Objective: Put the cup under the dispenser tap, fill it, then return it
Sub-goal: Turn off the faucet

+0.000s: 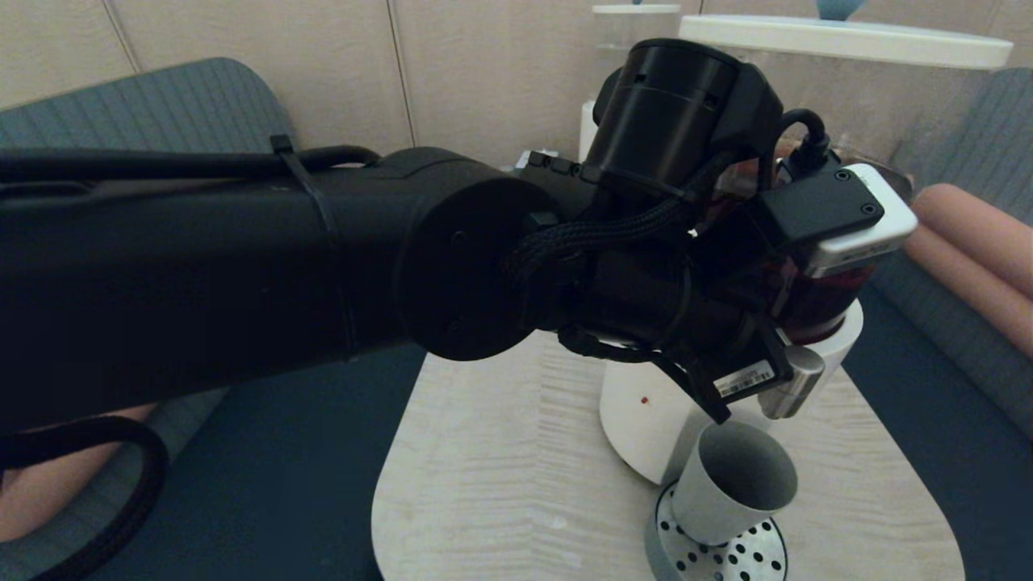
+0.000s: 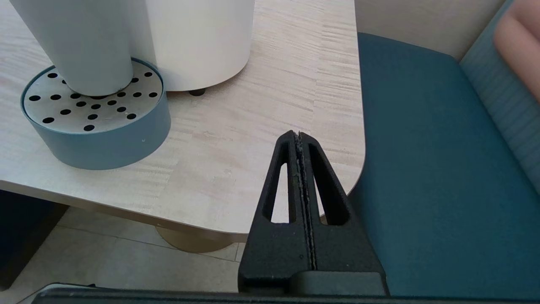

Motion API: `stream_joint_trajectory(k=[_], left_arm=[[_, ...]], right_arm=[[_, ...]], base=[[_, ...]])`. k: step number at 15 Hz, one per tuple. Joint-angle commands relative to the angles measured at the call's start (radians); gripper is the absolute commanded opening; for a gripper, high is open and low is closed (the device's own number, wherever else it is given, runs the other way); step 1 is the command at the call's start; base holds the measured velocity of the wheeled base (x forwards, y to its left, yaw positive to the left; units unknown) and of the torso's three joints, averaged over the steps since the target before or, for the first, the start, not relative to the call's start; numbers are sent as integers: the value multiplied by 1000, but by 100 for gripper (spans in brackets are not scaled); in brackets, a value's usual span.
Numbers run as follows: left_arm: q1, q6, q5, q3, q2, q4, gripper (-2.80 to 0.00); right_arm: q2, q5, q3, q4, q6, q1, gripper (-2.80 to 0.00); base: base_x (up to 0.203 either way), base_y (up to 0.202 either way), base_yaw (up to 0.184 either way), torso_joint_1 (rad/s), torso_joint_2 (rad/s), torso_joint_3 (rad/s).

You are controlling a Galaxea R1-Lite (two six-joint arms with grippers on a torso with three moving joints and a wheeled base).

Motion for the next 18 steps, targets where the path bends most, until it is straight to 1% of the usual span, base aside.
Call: stream_joint_trajectory(k=[1, 4, 7, 13, 16, 18], left_arm=[[-1, 5, -5, 0, 1, 4, -280], [-1, 8, -9, 0, 1, 2, -280], [-3, 8, -10, 1, 8, -27, -280], [0, 4, 1, 12, -26, -15, -280], [16, -2, 6, 57, -73, -11, -280], [34, -3, 30, 88, -109, -11, -280]], right_arm=[[-3, 0, 9, 0, -1, 0, -280], [-3, 0, 9, 0, -1, 0, -280], [-4, 1, 9, 0, -1, 0, -280], [-3, 0, 9, 0, -1, 0, -280], [-3, 0, 9, 0, -1, 0, -280], [-3, 0, 10, 0, -1, 0, -280]], base=[[0, 0, 0, 0, 0, 0], [0, 0, 0, 0, 0, 0], [0, 0, 0, 0, 0, 0], [0, 0, 0, 0, 0, 0], [0, 0, 0, 0, 0, 0], [0, 0, 0, 0, 0, 0]])
